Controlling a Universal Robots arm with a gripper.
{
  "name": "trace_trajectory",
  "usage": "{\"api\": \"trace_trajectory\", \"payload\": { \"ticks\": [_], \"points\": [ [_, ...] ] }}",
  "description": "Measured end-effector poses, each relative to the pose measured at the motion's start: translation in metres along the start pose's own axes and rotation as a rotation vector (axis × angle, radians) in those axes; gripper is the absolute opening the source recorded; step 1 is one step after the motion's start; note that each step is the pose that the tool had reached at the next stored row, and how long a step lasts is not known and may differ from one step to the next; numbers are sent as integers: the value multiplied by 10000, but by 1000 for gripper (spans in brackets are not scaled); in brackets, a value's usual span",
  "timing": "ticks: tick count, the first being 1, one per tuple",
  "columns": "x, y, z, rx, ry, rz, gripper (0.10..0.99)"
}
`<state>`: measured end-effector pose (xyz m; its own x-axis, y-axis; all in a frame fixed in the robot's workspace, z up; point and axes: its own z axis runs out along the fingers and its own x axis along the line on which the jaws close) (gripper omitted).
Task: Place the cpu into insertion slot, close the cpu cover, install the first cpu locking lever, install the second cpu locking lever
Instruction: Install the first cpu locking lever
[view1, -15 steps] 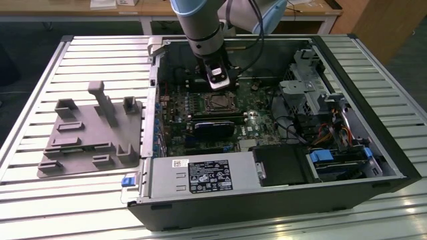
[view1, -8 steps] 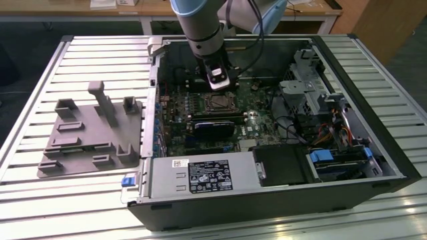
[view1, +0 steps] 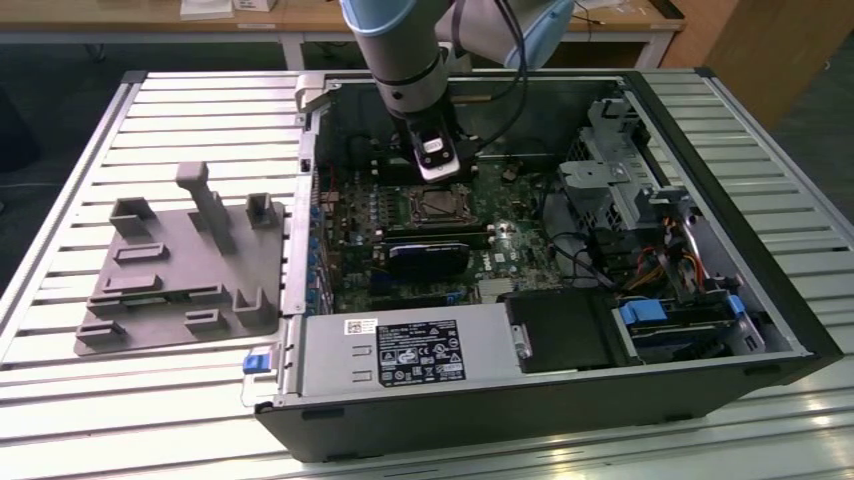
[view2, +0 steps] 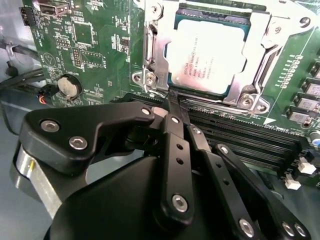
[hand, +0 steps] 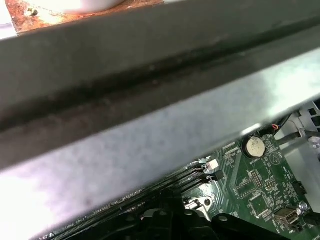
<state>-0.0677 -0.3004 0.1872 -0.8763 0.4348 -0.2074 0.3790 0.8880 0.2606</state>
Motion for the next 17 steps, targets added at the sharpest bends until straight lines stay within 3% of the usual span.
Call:
{"api": "trace_trajectory", "payload": {
  "ticks": [8,17],
  "points": [
    [-2,4,-5,-24,4,5,102],
    [-17,22,-75,-17,4,4,102]
  ]
}}
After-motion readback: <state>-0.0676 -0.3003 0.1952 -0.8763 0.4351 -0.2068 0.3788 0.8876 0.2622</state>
